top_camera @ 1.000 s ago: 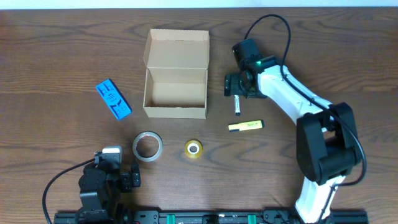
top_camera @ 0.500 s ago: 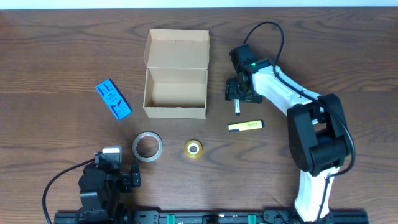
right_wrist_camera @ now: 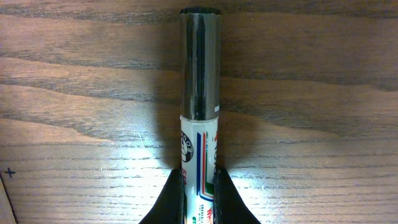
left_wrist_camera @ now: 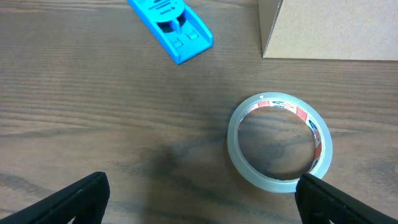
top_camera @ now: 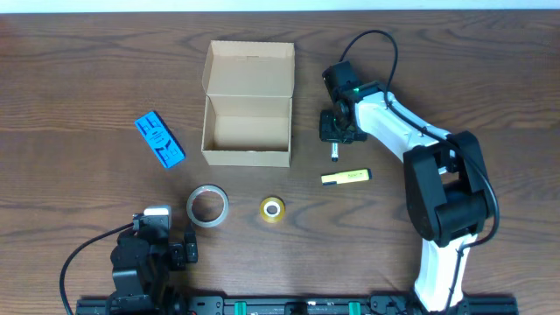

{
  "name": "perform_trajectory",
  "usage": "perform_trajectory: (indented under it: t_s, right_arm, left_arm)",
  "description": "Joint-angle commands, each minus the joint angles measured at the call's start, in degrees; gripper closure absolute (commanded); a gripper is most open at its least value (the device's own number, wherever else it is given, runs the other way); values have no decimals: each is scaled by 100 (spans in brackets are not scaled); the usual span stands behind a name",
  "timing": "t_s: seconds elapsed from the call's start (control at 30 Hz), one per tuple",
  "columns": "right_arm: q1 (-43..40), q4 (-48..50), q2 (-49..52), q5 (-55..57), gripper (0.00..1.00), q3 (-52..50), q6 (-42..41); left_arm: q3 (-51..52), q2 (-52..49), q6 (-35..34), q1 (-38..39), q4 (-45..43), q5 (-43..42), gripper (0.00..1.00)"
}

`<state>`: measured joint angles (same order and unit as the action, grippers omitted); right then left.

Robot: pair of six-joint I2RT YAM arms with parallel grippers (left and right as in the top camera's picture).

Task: Pack container
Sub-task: 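Carry the marker with the right gripper and drop it into the box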

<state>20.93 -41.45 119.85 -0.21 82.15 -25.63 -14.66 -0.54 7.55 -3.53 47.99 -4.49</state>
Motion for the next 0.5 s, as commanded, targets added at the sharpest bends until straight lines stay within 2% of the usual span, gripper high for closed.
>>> perform_trajectory:
  t_s: [0.0,0.27,0.47]
  right_arm:
    - [31,-24,59,-22,99,35,164]
    - [81,-118,-1095,42,99,37,286]
    - [422,76,-2258,37,99,195,1132]
  left_arm:
    - [37,33,17,22,304,61,5]
    - [37,33,17,22,304,61,5]
    - [37,33,17,22,304,61,5]
